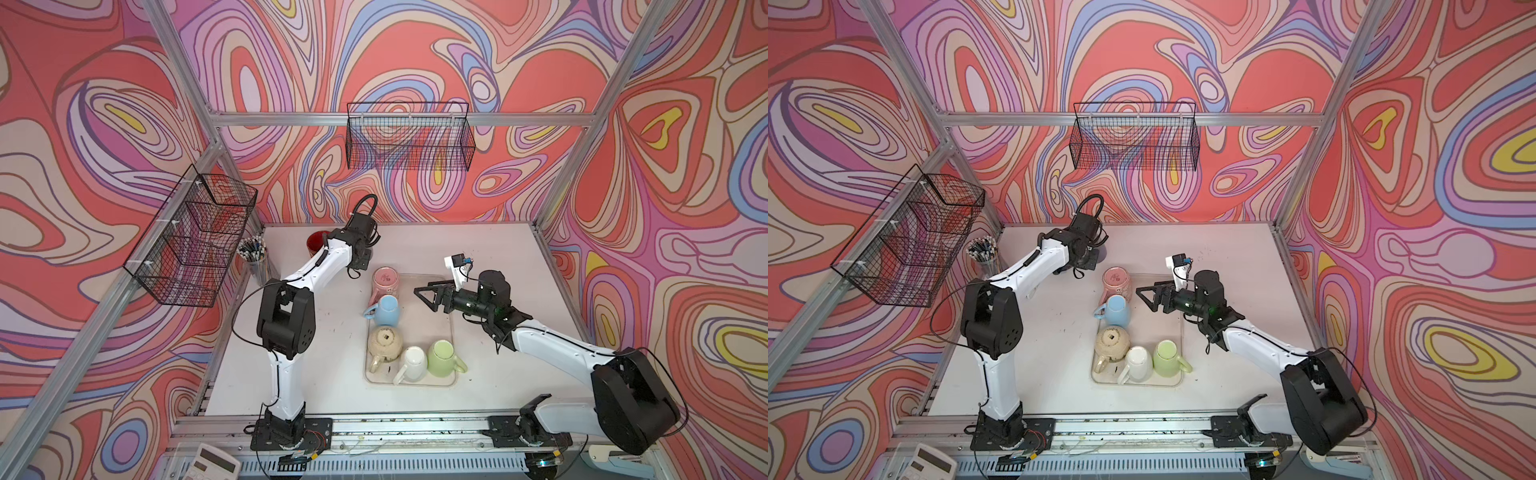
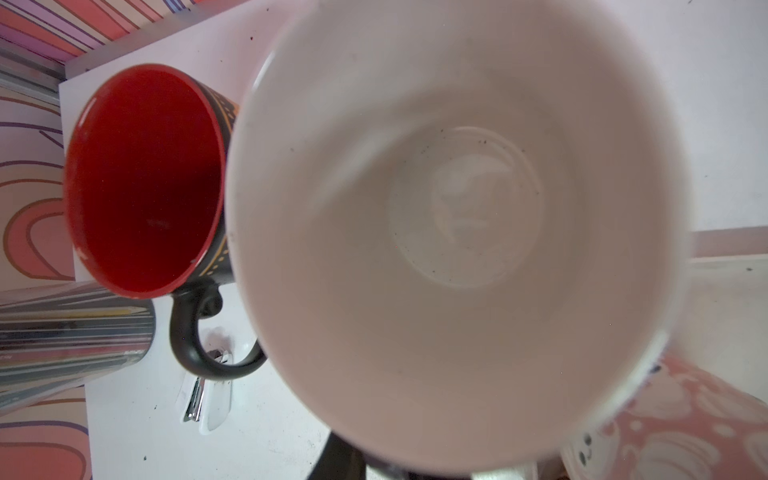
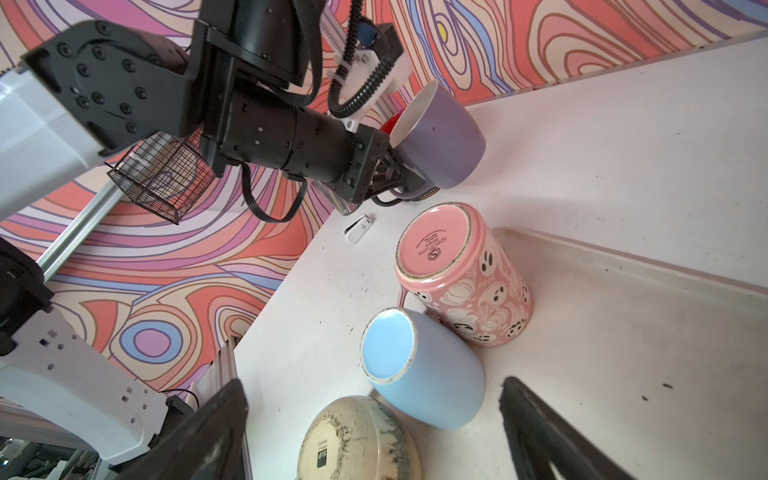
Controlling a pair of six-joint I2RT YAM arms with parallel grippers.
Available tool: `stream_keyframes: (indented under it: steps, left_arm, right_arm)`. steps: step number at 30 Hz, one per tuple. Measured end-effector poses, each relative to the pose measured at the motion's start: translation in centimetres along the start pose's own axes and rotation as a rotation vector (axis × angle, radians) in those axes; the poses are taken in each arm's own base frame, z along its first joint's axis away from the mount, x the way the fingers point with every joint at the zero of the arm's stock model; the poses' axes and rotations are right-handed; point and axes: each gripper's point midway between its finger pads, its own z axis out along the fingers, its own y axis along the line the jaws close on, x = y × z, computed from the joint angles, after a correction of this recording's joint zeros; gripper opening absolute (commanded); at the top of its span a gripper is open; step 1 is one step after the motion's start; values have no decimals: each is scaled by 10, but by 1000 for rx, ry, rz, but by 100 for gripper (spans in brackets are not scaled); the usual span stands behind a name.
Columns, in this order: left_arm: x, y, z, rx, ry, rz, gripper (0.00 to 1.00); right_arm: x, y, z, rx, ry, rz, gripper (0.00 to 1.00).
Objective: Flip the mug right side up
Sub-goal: 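Carry the upright lavender mug with the left gripper toward the black skull mug, then lower the lavender mug upright onto the table beside the black skull mug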
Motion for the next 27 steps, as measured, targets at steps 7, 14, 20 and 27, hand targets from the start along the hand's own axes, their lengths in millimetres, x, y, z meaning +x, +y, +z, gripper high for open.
stream_keyframes:
  steps: [7, 14, 20, 27]
  left_arm:
    - [1, 3, 28, -39, 42, 17, 0]
    - [-2, 7, 48, -102, 57, 58, 0]
    - [-4, 13, 56, -135, 62, 73, 0]
    - [-3, 17, 65, -163, 73, 76, 0]
  right_arm:
    - [1, -2, 2, -1, 2, 9, 96]
    - [4, -6, 5, 2, 9, 18, 94]
    - [8, -10, 7, 8, 21, 29, 93]
    - [9, -11, 8, 9, 22, 30, 93]
